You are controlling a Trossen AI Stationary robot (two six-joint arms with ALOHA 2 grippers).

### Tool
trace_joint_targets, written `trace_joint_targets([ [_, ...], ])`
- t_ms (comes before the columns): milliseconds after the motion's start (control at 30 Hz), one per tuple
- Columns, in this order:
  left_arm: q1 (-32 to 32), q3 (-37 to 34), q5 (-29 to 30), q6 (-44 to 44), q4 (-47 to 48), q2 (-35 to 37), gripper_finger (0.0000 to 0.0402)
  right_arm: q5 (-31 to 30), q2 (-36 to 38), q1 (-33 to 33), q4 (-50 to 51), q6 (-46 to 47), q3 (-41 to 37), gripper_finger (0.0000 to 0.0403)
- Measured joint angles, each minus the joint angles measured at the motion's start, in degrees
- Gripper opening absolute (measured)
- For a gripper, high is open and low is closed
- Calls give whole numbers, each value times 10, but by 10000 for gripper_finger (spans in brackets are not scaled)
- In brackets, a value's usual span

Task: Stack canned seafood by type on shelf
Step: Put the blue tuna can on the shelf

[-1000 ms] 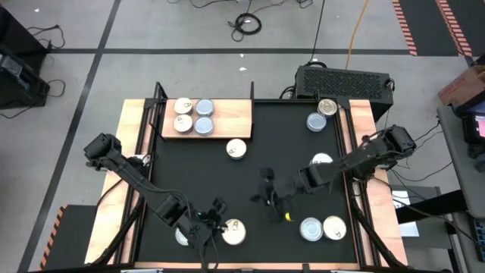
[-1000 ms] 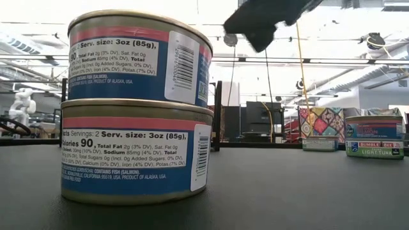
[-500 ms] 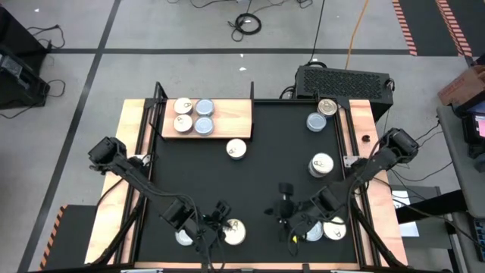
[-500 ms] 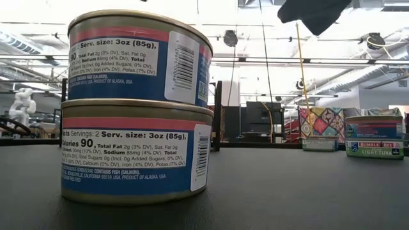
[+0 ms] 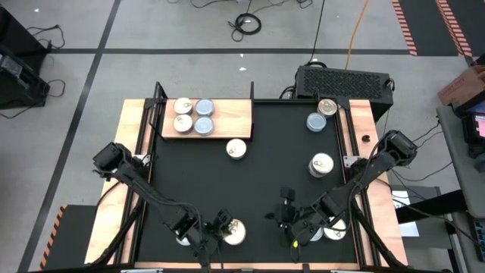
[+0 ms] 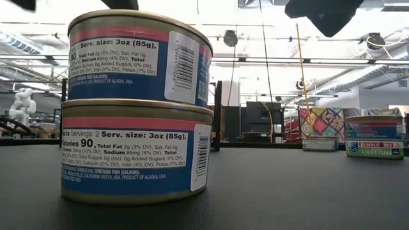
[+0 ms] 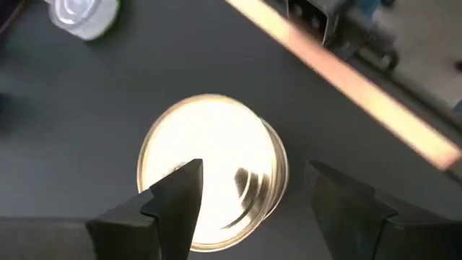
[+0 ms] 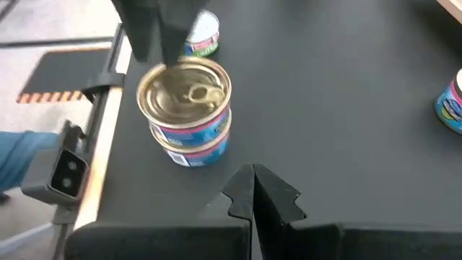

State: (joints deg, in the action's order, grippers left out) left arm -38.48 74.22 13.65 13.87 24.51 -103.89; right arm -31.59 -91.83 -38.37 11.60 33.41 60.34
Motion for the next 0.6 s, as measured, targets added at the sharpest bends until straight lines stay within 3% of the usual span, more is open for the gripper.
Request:
trace_joint_targets([
  [333,-3,0,1,46,6,-24,237,0,0,0,-5,-14,0,0],
  [600,-6,0,21,64,22,-24,149,0,0,0,-5,-15,0,0],
])
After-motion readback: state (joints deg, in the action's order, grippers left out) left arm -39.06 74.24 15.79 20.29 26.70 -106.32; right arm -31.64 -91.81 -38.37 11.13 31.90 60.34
